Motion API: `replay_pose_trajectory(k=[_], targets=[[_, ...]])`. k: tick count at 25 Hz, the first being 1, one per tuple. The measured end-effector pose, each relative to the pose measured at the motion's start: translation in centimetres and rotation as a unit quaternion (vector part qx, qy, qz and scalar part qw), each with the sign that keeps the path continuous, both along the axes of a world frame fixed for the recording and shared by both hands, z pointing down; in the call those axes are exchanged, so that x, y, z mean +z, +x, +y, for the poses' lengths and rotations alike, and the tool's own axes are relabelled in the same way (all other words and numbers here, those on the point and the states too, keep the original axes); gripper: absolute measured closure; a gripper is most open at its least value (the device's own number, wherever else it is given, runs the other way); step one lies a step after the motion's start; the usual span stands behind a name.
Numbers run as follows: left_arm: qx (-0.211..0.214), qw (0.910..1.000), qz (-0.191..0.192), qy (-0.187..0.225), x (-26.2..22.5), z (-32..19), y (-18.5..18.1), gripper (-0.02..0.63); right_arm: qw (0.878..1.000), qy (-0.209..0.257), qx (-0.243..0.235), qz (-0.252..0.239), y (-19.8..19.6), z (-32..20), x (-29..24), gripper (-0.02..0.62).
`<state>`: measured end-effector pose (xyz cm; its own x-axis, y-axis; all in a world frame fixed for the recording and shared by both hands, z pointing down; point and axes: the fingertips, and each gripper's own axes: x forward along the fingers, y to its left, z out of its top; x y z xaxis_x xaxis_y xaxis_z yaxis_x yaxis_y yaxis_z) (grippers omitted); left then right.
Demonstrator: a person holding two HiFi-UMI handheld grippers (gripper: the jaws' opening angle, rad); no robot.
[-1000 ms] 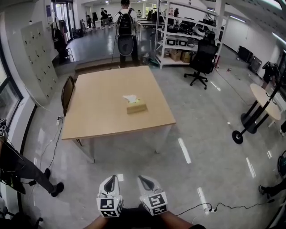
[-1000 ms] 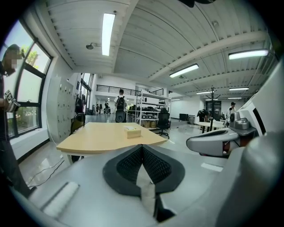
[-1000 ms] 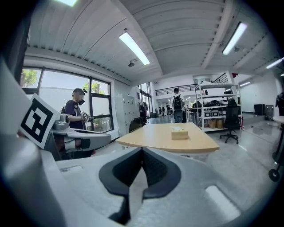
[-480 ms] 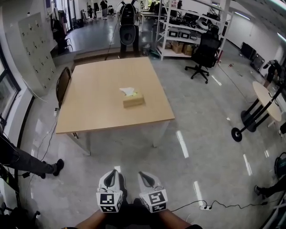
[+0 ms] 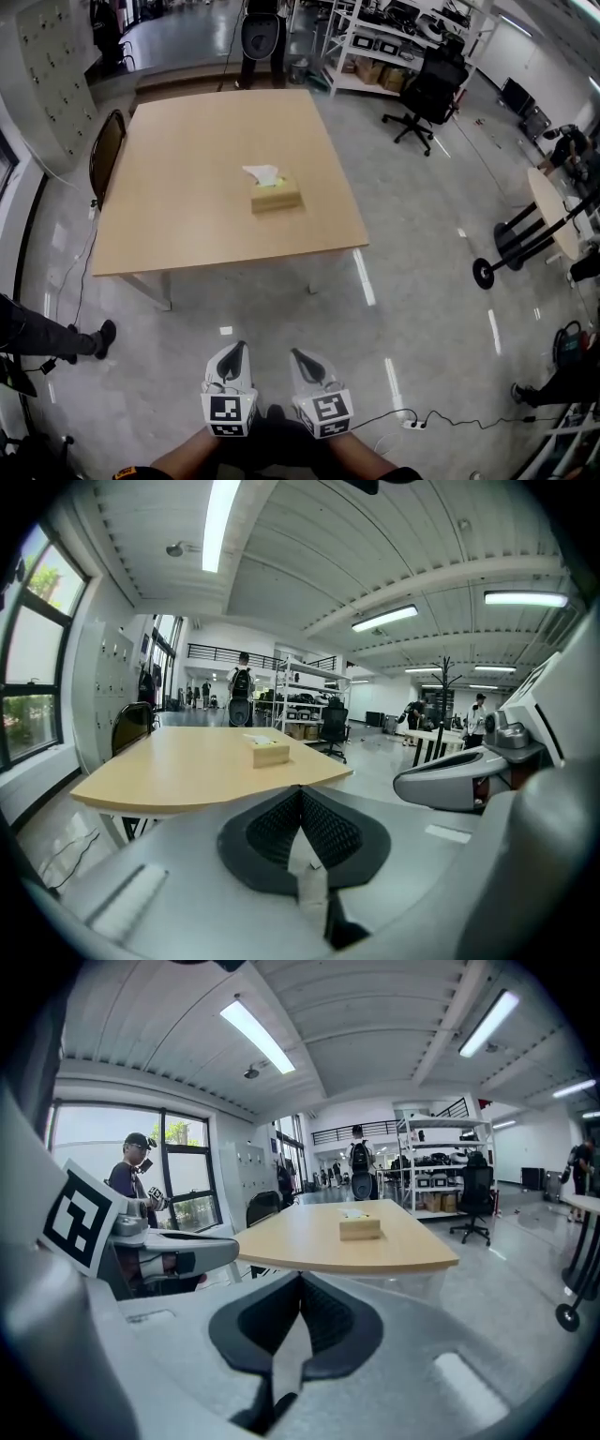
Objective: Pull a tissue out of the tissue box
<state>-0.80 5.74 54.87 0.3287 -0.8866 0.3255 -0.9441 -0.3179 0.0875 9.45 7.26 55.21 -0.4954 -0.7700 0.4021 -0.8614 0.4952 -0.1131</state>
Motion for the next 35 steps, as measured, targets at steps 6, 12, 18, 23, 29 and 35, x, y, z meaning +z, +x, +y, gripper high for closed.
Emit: replay_pose_trajectory(k=[6,12,18,23,29,35], targets=[[0.010,0.9999,-0.001,-0.001,-0.1,-5.4,-2.3,0.588,1.000,-0.007,0.004,-0.007,-2.3,-5.4,0.1,0.604],[0.018,0.9998,0.006,-0.002,-0.7,-10.4,-4.8,0.588,1.000,-0.014,0.012,0.003,-4.7,-10.0,-0.5,0.604],[0.025,0.9992,0.028,0.013,-1.7,-15.3,-6.3,0.588,1.000,-0.011,0.018,0.019,-6.4,-14.3,-1.4,0.604],[0.022,0.9985,0.038,0.032,-2.7,-18.3,-7.4,0.588,0.999,0.006,0.019,0.030,-7.1,-17.6,-2.7,0.604],[0.010,0.9983,0.040,0.042,-3.1,-20.7,-9.4,0.588,0.999,0.012,0.005,0.031,-9.1,-19.9,-2.7,0.604],[-0.016,0.9984,0.038,0.038,-2.6,-23.3,-10.3,0.588,0.999,0.013,-0.008,0.031,-9.1,-23.1,-2.3,0.604]])
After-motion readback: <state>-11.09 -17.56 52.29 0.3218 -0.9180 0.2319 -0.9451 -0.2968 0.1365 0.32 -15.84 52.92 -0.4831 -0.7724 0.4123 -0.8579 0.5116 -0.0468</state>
